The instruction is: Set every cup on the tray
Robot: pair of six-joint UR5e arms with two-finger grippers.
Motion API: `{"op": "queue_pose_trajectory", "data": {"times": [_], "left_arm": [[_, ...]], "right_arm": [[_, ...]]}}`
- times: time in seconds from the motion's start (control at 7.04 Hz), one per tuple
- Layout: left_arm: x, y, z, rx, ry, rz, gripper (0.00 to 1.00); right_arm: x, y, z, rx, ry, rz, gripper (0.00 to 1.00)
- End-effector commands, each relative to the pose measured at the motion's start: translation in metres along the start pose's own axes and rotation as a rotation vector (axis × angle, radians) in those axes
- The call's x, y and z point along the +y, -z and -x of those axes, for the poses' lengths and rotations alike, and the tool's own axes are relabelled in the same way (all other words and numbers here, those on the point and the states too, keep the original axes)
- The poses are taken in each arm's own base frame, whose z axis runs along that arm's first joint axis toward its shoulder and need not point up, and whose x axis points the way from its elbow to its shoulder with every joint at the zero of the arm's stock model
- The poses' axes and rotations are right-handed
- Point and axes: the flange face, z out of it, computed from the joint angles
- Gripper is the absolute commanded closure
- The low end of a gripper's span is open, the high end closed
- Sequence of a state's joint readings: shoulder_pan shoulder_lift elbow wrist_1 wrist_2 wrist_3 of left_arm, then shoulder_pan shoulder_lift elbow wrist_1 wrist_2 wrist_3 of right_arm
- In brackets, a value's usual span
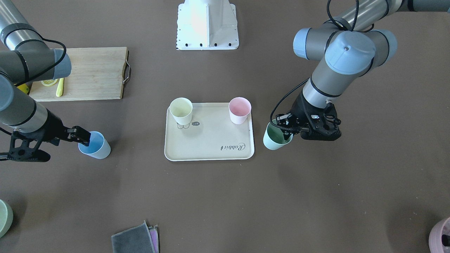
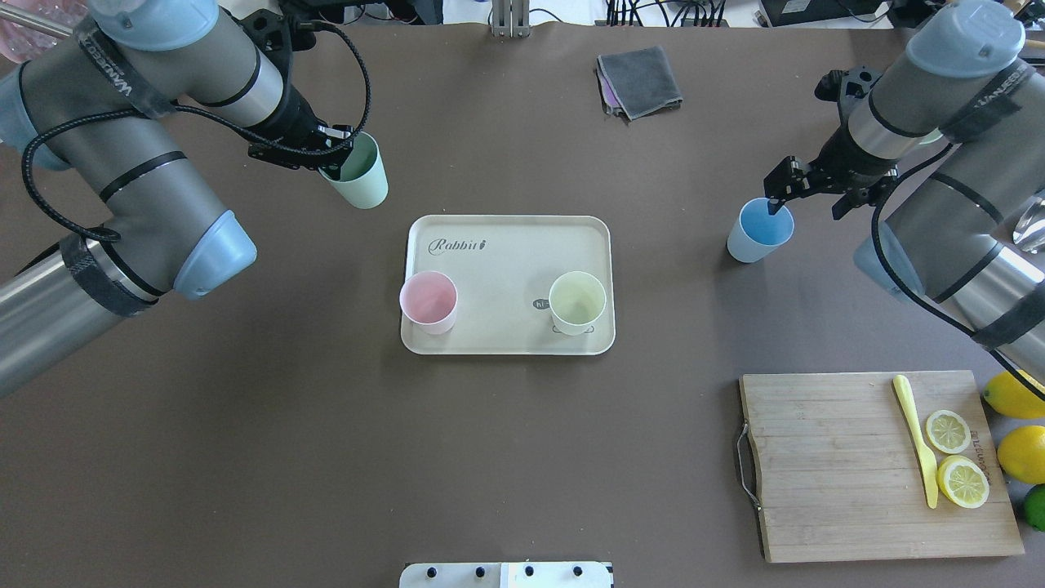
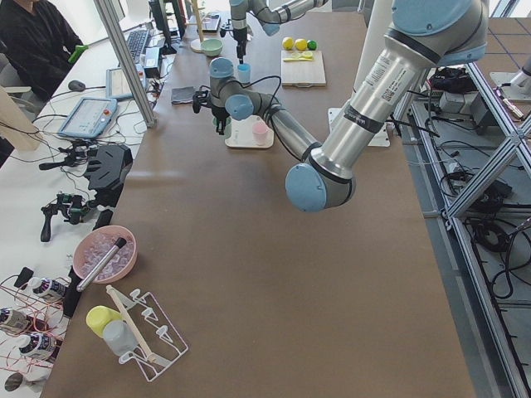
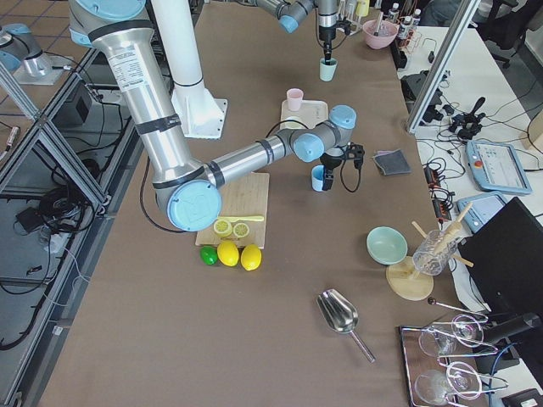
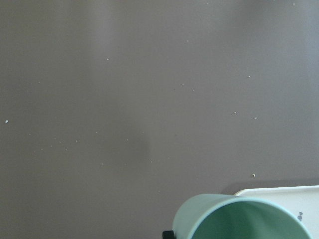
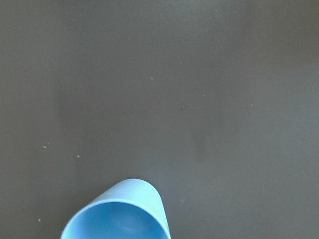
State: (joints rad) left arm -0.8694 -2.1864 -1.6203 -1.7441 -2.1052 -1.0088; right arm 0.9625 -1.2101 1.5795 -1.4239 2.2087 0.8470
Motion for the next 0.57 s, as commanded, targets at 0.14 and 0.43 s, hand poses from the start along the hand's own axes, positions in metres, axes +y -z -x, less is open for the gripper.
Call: {"op": "queue_pose_trajectory", "data": {"times": [0.14,0.43], "left_arm": [[0.03,-0.023,-0.043,-0.006,0.013,-0.008,1.0],[0.048,-0.038,-0.054,-0.02,0.001,-0.01,1.0]], "right_arm": [[0.011,-0.05,-0.011,0.01,0.039,-0.014,0.05],[0.011,-0.037,0.004,-0.024,0.031,-0.025,0.99]]}}
